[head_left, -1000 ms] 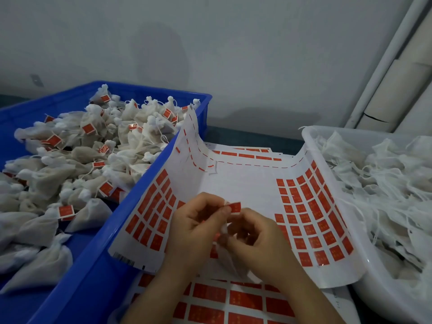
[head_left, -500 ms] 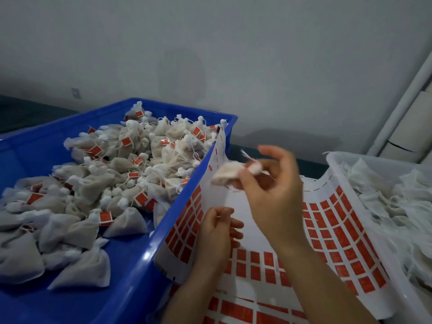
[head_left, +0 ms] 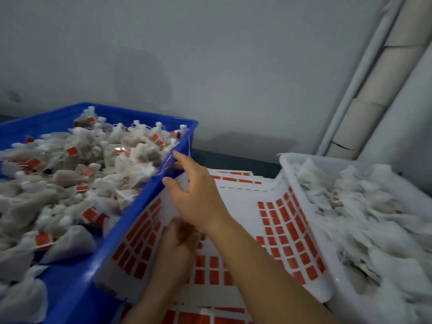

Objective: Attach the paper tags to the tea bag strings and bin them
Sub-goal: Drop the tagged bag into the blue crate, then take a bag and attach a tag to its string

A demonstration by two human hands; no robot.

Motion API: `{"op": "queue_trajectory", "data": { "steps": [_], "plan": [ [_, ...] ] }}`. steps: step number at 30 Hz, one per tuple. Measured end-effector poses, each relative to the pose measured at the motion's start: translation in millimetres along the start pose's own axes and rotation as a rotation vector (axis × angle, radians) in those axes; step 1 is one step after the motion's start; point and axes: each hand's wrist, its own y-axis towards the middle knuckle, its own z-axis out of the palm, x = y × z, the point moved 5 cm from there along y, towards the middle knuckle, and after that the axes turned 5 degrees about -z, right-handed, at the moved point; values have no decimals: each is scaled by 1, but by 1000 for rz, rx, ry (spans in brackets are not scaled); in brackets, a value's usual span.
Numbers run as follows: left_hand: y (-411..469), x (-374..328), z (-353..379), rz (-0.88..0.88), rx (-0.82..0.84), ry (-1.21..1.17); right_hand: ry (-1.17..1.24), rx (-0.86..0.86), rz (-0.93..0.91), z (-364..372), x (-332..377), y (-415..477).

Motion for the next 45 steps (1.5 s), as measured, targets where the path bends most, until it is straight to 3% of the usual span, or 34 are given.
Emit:
{"op": "queue_trajectory", "data": {
  "steps": [5,8,14,18,20,27,32,38,42,45],
  "plan": [
    [-1,10,13,70,248,352,34,-85,33,-53,5,-9],
    [-6,8,13,208,225,578,-39,-84,61,-84,14,-13],
    [-8,2,14,267,187,692,-634,77,367,-163,1,-50],
    [-8,4,17,251,235,691,-693,342,732,-197,-20,-96],
    [-8,7,19,251,283,681,-648,378,786,-203,-27,-105],
    [-6,12,20,215,312,696,-639,213,832,-216,-50,-120],
    [-7,9,23,223,332,725,-646,-131,632,-225,-48,-116],
    [-8,12,22,203,342,728,-590,-292,493,-233,-45,-117],
    [-8,12,22,189,342,729,-491,-511,426,-241,-40,-118],
    [-8,13,22,179,343,731,-493,-423,528,-238,-48,-120]
  ]
}}
